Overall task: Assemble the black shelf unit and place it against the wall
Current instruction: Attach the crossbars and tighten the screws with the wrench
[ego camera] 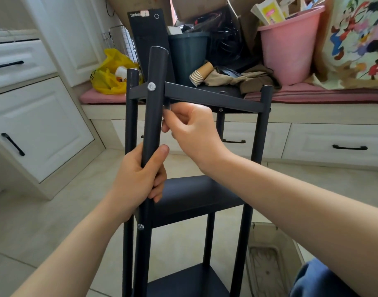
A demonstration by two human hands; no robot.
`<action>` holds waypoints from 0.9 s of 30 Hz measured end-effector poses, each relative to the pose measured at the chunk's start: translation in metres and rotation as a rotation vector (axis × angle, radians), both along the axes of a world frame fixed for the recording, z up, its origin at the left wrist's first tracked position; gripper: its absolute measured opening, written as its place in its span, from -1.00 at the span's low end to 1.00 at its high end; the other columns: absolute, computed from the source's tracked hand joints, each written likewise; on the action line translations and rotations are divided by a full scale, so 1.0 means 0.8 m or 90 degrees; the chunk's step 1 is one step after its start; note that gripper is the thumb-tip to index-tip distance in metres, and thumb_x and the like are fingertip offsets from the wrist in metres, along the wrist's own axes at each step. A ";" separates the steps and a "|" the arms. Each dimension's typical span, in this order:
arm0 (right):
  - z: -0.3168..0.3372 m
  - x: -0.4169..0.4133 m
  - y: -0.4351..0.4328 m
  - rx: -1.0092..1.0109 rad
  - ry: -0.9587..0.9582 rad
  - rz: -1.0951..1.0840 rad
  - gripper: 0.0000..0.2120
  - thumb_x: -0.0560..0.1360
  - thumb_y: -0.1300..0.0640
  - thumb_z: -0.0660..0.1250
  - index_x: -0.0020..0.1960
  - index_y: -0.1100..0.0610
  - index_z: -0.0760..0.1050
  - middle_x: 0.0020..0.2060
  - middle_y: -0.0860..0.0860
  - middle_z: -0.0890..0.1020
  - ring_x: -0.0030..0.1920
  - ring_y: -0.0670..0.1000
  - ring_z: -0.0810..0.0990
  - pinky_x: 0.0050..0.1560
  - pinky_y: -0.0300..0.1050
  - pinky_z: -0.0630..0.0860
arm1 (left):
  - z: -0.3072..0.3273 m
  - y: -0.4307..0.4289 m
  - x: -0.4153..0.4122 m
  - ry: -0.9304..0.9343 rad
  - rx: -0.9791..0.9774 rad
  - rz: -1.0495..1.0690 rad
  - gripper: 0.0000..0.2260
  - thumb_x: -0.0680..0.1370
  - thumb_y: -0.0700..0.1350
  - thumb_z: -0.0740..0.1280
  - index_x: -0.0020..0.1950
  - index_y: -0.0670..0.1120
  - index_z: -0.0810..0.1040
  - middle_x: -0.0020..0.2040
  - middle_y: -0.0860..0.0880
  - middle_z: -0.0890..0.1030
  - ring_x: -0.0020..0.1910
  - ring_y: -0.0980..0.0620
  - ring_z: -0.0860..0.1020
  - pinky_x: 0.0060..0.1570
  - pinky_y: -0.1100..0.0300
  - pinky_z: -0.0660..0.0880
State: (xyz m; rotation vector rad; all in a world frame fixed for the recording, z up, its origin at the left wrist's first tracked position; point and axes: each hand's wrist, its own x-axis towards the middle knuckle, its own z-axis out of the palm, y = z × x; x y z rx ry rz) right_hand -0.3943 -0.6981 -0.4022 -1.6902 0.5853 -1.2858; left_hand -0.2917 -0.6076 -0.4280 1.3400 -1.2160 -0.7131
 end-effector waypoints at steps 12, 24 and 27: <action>-0.005 0.003 -0.002 -0.002 0.053 -0.011 -0.79 0.59 0.17 0.32 -0.19 0.15 0.62 -0.43 -0.11 0.58 -0.42 -0.19 0.49 -0.24 -0.17 0.45 | -0.001 0.002 0.008 -0.025 0.000 -0.011 -0.71 0.52 0.14 0.25 -0.17 -0.07 0.33 -0.51 -0.05 0.35 -0.62 -0.02 0.29 -0.57 0.18 0.39; -0.009 0.007 0.001 0.025 -0.010 -0.029 -0.84 0.60 0.19 0.30 -0.09 0.23 0.60 -0.40 -0.01 0.59 -0.39 -0.07 0.51 -0.33 -0.10 0.44 | 0.000 0.003 0.009 -0.037 -0.005 -0.026 -0.73 0.52 0.13 0.25 -0.17 -0.05 0.34 -0.51 -0.06 0.35 -0.61 -0.03 0.30 -0.56 0.17 0.41; -0.006 0.007 0.002 0.006 -0.005 -0.027 -0.83 0.59 0.17 0.33 -0.07 0.26 0.61 -0.40 0.12 0.53 -0.33 0.02 0.47 -0.28 0.06 0.51 | 0.000 0.003 0.009 -0.036 -0.003 -0.027 -0.72 0.51 0.13 0.25 -0.18 -0.06 0.32 -0.51 -0.05 0.35 -0.61 -0.03 0.29 -0.55 0.16 0.41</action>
